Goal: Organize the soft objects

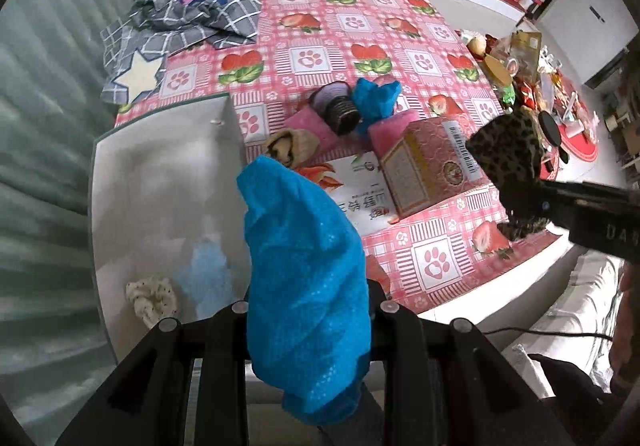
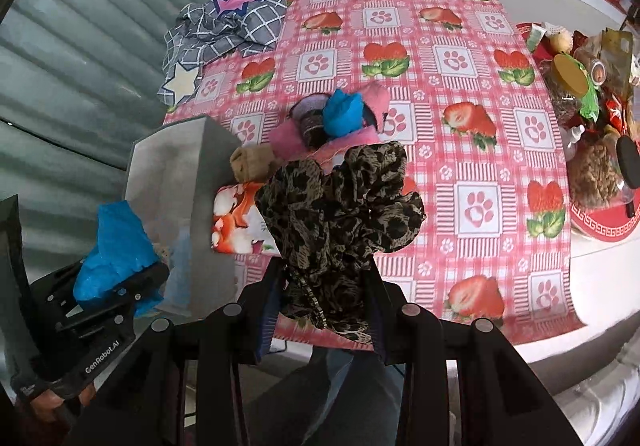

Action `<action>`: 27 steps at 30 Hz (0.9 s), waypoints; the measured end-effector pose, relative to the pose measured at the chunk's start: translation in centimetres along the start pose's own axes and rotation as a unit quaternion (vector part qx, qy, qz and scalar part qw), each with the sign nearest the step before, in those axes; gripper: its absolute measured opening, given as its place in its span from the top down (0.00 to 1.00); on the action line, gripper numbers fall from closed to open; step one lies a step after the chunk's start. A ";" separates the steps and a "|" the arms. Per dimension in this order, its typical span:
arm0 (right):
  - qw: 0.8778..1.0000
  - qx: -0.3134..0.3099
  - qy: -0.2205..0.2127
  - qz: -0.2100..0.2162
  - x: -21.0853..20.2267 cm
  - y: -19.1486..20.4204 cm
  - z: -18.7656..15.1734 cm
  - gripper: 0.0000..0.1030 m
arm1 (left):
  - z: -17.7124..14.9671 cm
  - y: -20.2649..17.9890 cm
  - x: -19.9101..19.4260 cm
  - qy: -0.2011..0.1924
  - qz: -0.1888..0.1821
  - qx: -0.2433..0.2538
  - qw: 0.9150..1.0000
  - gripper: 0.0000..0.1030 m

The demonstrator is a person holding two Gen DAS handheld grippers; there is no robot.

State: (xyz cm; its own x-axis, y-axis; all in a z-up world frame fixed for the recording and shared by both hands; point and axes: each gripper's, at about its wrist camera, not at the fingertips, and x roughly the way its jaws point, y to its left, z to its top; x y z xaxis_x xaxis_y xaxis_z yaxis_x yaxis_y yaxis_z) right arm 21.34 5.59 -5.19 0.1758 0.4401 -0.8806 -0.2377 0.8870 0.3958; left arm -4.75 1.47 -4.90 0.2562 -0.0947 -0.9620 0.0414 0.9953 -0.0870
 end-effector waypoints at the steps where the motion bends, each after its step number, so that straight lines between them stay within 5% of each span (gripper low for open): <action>1: 1.000 -0.003 0.000 0.001 0.1 0.3 -0.2 0.62 | -0.2 0.3 -0.1 -0.001 -0.001 -0.004 1.000 0.71; 27: 0.984 -0.167 0.051 0.023 3.6 13.4 1.5 0.62 | -4.4 10.7 -3.6 -0.039 0.029 -0.160 0.986 0.71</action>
State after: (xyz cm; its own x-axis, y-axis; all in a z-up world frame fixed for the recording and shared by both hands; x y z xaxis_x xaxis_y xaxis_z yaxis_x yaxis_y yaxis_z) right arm 20.26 19.32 -2.68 0.0648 0.4474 -0.8920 -0.5474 0.7633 0.3431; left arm -9.51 12.58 -3.53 0.3237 -0.0259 -0.9458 -0.2798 0.9523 -0.1219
